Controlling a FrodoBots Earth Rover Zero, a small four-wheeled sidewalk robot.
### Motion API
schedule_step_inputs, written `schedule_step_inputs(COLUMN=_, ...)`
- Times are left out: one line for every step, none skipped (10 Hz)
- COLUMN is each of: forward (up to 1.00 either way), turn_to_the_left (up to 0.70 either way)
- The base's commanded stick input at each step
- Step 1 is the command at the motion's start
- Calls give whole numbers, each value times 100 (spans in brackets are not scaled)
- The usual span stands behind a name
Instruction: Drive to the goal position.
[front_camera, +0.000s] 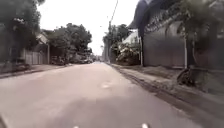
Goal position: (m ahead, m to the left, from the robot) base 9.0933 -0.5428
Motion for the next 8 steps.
schedule_step_inputs(forward=70, turn_to_the_left=0)
schedule_step_inputs(forward=70, turn_to_the_left=4)
schedule_step_inputs(forward=70, turn_to_the_left=18)
schedule_step_inputs(forward=70, turn_to_the_left=31)
schedule_step_inputs(forward=70, turn_to_the_left=35)
schedule_step_inputs(forward=70, turn_to_the_left=17)
schedule_step_inputs(forward=70, turn_to_the_left=0)
schedule_step_inputs(forward=70, turn_to_the_left=0)
